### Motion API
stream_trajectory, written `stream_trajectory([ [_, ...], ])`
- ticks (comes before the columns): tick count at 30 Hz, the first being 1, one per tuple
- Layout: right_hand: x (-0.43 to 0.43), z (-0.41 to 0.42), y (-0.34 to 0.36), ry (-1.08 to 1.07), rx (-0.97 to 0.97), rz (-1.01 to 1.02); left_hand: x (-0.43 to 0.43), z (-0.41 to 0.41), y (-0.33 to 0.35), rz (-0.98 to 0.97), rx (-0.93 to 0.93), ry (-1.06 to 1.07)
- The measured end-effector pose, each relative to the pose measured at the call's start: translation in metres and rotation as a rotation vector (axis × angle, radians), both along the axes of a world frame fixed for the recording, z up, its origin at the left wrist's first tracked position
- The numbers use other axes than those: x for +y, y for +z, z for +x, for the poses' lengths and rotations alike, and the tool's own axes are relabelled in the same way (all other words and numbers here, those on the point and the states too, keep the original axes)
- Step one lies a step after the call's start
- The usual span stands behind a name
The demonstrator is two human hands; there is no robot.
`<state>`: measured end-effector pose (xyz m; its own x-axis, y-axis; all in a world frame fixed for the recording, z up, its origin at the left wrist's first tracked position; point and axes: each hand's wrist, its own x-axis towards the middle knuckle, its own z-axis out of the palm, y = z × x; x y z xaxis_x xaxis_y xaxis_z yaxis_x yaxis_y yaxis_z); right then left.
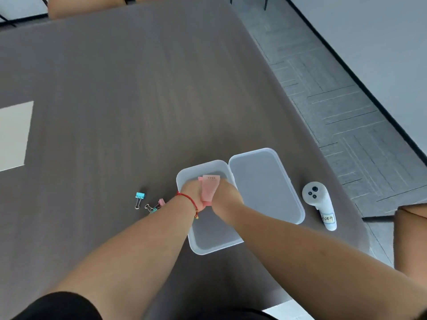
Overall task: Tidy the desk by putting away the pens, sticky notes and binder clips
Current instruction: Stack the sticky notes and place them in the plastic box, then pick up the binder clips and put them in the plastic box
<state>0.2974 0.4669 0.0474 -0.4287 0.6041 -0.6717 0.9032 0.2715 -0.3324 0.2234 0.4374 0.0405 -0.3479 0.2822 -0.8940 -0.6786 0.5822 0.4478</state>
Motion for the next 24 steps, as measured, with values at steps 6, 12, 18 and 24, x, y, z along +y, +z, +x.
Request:
stream_trajectory([
  [6,0.000,-0.006,0.003,0.146,-0.083,-0.010,-0.006,0.008,0.005,0.048,0.040,-0.038],
  [12,-0.019,-0.004,-0.031,-0.287,0.023,-0.144,-0.039,-0.003,0.034,0.157,0.154,-0.135],
  [18,-0.047,0.016,0.011,-0.376,0.458,-0.001,-0.089,-0.087,0.077,0.140,0.459,0.015],
  [24,-0.100,-0.018,0.044,0.289,0.593,0.086,-0.137,-0.159,0.028,-0.327,0.808,-0.917],
])
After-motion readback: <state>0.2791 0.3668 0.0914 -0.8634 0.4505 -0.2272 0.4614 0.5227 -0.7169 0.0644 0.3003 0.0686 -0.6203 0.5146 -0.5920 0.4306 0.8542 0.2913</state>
